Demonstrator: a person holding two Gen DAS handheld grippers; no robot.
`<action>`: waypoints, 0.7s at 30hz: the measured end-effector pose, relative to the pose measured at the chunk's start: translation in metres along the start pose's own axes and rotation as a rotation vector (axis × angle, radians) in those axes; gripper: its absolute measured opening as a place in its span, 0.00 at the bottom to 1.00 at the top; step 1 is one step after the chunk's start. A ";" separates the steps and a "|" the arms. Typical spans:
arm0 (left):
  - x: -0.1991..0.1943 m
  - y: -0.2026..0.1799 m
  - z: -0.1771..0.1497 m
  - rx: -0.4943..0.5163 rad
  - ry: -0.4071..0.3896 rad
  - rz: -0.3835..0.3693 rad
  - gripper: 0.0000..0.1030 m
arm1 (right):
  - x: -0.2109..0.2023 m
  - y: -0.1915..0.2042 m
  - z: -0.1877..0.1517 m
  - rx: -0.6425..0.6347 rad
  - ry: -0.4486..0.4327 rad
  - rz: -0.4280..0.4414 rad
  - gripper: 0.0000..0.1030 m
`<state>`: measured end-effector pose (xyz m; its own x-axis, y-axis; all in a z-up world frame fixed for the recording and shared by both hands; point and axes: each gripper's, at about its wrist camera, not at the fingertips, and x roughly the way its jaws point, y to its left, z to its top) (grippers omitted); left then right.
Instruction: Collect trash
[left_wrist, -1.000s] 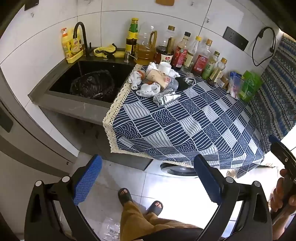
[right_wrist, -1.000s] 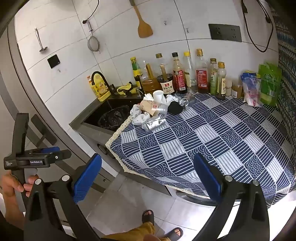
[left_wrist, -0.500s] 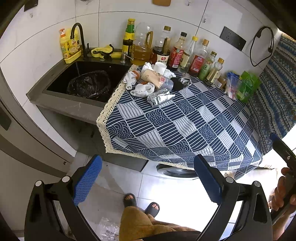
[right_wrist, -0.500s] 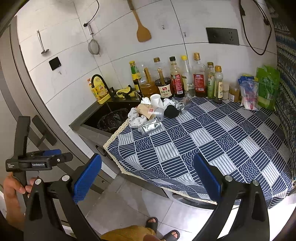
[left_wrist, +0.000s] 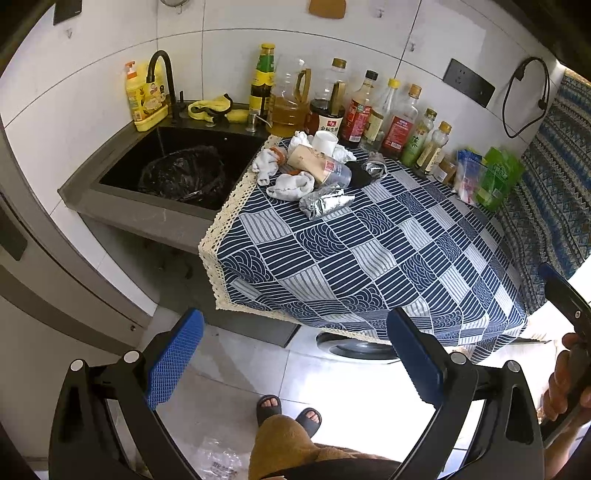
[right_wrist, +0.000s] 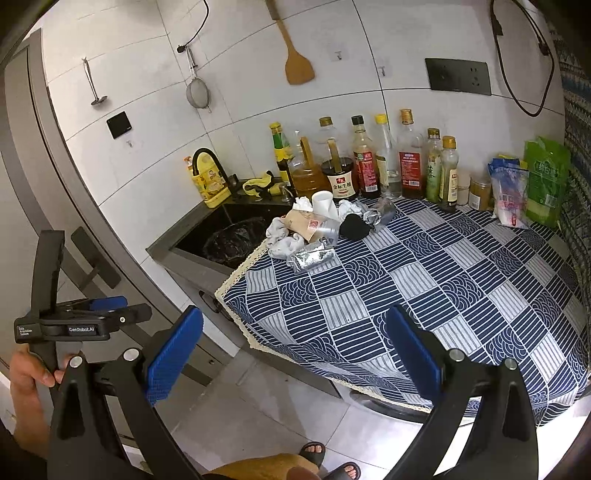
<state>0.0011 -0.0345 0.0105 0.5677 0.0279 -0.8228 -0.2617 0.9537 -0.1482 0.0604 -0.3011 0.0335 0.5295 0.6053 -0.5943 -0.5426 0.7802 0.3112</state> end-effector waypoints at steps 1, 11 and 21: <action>0.000 0.000 0.000 -0.002 -0.002 0.001 0.94 | 0.001 0.001 0.001 -0.005 -0.002 0.001 0.95; 0.003 0.000 0.004 0.003 -0.005 -0.006 0.94 | 0.005 0.004 0.004 -0.016 0.010 -0.001 0.95; 0.011 0.020 0.009 0.014 0.016 -0.028 0.94 | 0.017 0.026 0.012 -0.010 0.021 -0.035 0.95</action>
<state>0.0094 -0.0128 0.0031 0.5618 -0.0038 -0.8272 -0.2346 0.9582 -0.1637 0.0636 -0.2689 0.0406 0.5349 0.5739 -0.6202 -0.5304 0.7994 0.2823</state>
